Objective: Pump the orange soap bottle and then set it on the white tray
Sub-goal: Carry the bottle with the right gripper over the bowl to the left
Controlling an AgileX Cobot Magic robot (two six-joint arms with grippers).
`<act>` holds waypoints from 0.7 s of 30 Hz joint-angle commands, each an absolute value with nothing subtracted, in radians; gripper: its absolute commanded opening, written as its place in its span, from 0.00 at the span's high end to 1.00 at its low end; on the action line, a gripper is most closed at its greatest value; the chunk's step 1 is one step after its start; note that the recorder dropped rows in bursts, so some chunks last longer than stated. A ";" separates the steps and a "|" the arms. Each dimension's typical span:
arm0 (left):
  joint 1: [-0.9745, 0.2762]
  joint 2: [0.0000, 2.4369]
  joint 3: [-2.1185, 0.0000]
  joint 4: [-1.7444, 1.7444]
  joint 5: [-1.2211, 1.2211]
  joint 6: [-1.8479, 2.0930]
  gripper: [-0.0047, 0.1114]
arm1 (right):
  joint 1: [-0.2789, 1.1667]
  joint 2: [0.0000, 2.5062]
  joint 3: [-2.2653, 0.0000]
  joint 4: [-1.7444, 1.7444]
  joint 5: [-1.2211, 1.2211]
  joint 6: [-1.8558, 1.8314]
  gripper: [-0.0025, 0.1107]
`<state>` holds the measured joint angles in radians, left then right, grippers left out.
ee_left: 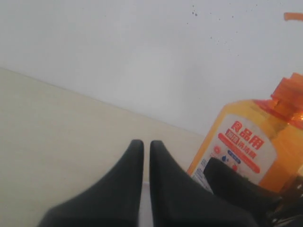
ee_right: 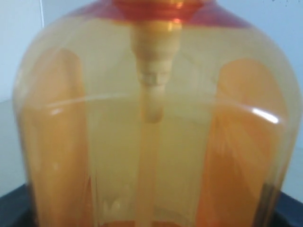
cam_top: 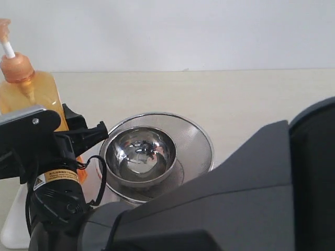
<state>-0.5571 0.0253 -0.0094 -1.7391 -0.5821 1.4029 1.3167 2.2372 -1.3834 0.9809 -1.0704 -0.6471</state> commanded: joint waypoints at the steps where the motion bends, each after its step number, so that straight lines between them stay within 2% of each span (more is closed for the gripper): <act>1: -0.557 0.025 -0.005 -1.744 -0.572 1.409 0.92 | 1.318 2.246 -1.399 0.962 -1.186 -0.610 0.98; 21: -0.557 0.025 -0.005 -1.744 -0.542 1.409 0.92 | 1.308 2.332 -1.451 0.947 -1.221 -0.595 0.98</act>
